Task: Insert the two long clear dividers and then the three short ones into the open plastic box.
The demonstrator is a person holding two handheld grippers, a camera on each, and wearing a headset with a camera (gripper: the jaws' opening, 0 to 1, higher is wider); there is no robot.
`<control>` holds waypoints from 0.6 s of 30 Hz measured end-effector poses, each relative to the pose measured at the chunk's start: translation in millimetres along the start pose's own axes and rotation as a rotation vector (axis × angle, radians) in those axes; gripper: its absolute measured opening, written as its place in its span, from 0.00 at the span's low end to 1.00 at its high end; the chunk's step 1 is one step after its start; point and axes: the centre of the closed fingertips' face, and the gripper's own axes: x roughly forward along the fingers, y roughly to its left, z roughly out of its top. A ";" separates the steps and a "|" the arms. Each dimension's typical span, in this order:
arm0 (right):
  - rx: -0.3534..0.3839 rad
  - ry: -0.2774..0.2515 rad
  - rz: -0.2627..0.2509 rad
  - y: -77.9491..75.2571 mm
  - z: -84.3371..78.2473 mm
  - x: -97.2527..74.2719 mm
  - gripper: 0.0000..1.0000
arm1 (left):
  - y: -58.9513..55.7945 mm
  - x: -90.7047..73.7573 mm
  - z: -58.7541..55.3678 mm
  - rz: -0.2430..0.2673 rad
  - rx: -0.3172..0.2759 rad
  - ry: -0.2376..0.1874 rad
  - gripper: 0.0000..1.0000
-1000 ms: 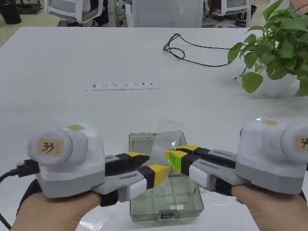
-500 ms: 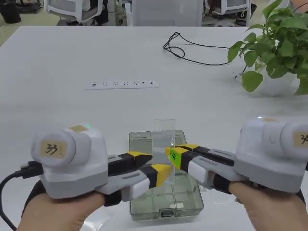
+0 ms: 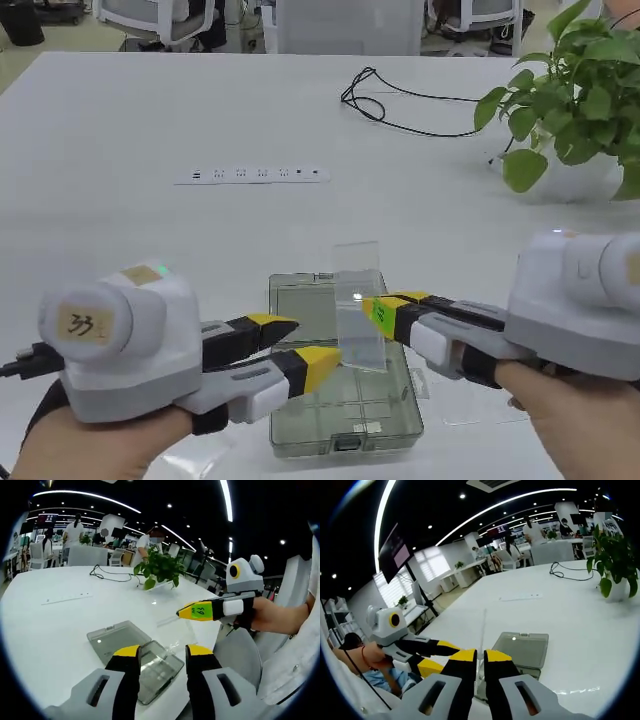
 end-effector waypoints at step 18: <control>0.074 0.186 -0.097 -39.5 -24.5 6.6 0.06 | 17.9 -19.0 -33.1 0.012 0.121 0.092 0.59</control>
